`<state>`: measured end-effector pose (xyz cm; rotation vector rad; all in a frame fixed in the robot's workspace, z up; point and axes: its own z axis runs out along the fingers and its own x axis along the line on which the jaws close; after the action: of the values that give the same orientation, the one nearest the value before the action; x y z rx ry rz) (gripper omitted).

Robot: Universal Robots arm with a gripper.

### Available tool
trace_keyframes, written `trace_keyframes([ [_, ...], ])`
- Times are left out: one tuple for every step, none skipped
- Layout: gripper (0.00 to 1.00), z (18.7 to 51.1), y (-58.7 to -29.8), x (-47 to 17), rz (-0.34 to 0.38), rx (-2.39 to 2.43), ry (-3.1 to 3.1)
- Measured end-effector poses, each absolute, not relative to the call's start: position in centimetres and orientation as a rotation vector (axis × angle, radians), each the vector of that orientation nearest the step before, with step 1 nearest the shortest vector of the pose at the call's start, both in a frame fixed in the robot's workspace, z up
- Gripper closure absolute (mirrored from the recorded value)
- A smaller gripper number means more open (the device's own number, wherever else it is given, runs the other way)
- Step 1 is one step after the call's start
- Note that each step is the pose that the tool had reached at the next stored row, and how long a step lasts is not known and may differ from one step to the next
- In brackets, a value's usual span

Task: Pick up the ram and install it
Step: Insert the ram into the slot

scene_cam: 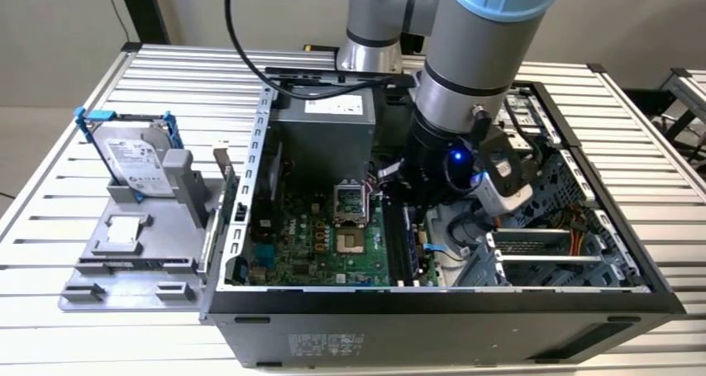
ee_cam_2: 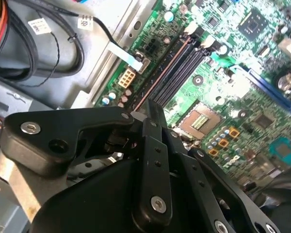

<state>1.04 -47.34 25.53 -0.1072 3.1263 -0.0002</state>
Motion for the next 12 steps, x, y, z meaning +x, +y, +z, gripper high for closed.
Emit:
trace_keyframes([
  [1.0,25.53,-47.34,1.04,0.0,-0.132,3.125],
  [1.0,25.53,-47.34,1.04,0.0,-0.155,3.124],
  [1.0,25.53,-47.34,1.04,0.0,-0.181,3.123],
  [1.0,25.53,-47.34,1.04,0.0,-0.207,3.121],
  [1.0,25.53,-47.34,1.04,0.0,-0.234,3.12],
  [1.0,25.53,-47.34,1.04,0.0,-0.261,3.117],
  [1.0,25.53,-47.34,1.04,0.0,-0.287,3.115],
  [1.0,25.54,-47.34,1.04,0.0,-0.315,3.112],
  [1.0,25.54,-47.34,1.04,0.001,-0.343,3.109],
  [1.0,25.53,-47.34,1.04,0.001,-0.37,3.106],
  [1.0,25.53,-47.34,1.04,0.001,-0.398,3.103],
  [1.0,25.53,-47.34,1.05,0.001,-0.425,3.099],
])
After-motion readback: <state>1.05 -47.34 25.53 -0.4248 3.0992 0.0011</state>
